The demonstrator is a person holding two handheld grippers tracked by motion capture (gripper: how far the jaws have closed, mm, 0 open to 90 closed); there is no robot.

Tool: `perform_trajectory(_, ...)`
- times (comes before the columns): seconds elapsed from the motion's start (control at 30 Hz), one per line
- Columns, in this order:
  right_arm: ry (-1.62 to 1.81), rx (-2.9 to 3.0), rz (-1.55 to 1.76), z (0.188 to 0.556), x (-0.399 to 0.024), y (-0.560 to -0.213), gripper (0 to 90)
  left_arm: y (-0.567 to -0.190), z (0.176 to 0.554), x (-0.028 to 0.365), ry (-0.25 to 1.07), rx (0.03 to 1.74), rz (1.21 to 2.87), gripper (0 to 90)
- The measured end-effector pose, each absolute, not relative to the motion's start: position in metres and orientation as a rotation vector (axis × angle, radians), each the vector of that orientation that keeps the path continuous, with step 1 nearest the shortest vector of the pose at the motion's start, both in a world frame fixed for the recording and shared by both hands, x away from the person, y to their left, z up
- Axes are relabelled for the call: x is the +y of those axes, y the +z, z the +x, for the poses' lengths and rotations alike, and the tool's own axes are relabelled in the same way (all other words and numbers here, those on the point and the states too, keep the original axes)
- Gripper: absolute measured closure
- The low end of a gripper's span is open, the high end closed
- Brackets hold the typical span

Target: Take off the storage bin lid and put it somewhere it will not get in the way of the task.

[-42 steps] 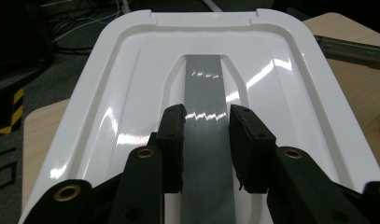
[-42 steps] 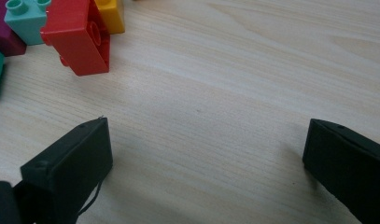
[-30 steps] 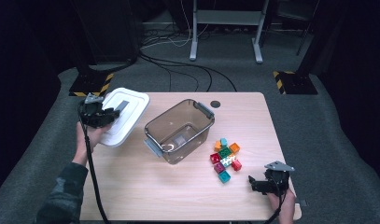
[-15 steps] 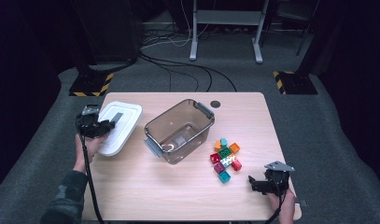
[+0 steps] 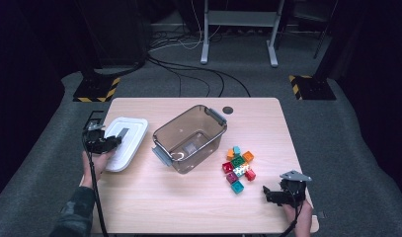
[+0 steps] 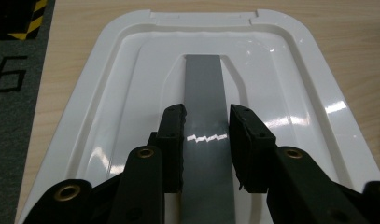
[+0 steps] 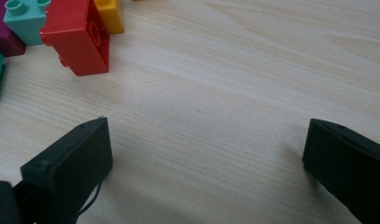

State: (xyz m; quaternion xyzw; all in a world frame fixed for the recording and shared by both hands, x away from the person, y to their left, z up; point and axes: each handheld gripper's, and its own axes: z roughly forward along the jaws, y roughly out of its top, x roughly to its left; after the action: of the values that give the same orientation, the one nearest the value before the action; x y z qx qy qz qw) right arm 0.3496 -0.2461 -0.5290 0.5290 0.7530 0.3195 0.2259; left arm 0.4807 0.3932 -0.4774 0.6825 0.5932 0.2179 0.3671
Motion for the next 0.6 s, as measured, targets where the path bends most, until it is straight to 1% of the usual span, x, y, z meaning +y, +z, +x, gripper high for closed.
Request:
perform_trajectory(0.2,0.880,2.076,1.458,0.350,-0.246,-0.529,0.4,-0.493,0.480,0.391,0.562,1.582,1.727,66.4)
perform_trajectory(0.37,0.879,2.077,1.457,0.350,-0.246,-0.529,0.4,-0.502,0.479,0.387,0.591,1.607,1.705,66.4)
perform_trajectory(0.43,0.878,2.078,1.455,0.350,-0.246,-0.529,0.4,-0.508,0.479,0.384,0.651,1.615,1.702,66.4)
perform_trajectory(0.6,0.877,2.079,1.453,0.350,-0.246,-0.529,0.4,-0.516,0.479,0.378,0.688,1.618,1.714,66.3)
